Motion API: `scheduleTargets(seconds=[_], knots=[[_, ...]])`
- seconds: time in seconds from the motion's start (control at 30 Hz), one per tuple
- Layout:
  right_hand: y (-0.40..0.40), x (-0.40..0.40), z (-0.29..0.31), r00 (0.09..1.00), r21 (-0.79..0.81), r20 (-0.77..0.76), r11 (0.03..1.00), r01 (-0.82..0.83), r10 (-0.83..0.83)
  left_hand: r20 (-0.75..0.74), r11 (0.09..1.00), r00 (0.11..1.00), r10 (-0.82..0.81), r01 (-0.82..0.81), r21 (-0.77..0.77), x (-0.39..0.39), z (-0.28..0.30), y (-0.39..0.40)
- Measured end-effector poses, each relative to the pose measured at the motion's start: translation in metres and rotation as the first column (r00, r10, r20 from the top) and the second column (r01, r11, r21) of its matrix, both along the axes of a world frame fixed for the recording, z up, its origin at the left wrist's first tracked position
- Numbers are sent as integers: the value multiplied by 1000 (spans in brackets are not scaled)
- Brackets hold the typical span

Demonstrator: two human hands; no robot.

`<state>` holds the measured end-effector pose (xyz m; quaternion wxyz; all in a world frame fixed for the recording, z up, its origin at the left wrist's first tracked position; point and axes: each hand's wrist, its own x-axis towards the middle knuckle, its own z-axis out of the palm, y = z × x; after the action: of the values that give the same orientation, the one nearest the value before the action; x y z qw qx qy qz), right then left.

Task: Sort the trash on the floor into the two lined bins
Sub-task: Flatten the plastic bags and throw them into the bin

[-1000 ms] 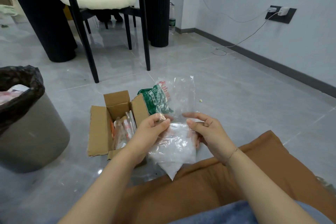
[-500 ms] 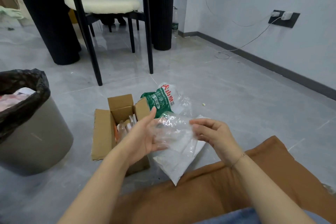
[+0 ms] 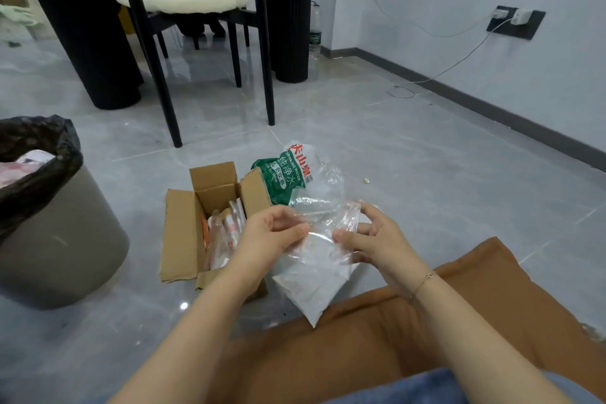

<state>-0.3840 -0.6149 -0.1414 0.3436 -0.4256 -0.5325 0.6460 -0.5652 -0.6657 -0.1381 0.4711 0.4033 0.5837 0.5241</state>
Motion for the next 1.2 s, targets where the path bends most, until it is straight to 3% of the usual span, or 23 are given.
scheduleTargets(seconds=[0.1,0.2,0.33,0.4,0.53,0.63,0.73,0.83,1.03,1.2], knots=[[2,2,0,988,-135,-134,989,61,-79,46,998,997,54,-55,25,-4,0,2],[1,0,0,980,-117,-192,993,34,-56,123,999,991,47,-43,-33,-8,0,3],[0,-1,1,950,-160,-296,986,55,-101,366,994,929,45,-3,-113,-16,5,3],[1,2,1,966,-92,-245,994,65,-86,415,989,909,48,14,-146,-23,9,3],[0,0,-3,994,203,-70,975,94,-81,493,955,864,-100,222,-195,-32,11,-1],[-5,-3,0,997,331,-14,940,78,-78,328,968,942,-76,149,-202,-24,5,-1],[-9,-3,2,1000,320,23,948,7,-15,132,990,991,-17,36,-140,-23,4,-1],[-9,-5,1,997,280,76,960,-13,-8,-42,999,999,-30,28,-45,-31,9,-3],[-25,-31,-3,999,207,31,978,-32,26,-295,999,955,23,-9,47,-47,20,-24],[-28,-71,1,995,312,46,948,69,-88,-509,937,807,300,-351,-5,-114,5,-39]])
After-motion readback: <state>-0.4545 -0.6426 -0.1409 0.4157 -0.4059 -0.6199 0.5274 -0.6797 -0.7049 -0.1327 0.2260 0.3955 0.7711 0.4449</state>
